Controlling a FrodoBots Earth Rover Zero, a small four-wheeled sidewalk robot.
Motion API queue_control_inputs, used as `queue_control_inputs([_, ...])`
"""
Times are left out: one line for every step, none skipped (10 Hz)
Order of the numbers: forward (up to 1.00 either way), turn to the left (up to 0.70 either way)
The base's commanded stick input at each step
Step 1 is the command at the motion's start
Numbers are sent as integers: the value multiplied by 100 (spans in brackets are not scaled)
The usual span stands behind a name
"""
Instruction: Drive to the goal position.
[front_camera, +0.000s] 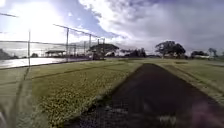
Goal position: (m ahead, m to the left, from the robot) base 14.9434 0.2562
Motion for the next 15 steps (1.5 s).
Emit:
queue_control_inputs([70,-35])
queue_control_inputs([70,-35])
queue_control_inputs([70,-35])
queue_control_inputs([70,-35])
queue_control_inputs([70,-35])
queue_control_inputs([70,-35])
queue_control_inputs([70,-35])
queue_control_inputs([70,-35])
queue_control_inputs([70,-7])
queue_control_inputs([70,0])
queue_control_inputs([70,0])
queue_control_inputs([70,0])
queue_control_inputs([70,0])
queue_control_inputs([70,0])
queue_control_inputs([70,0])
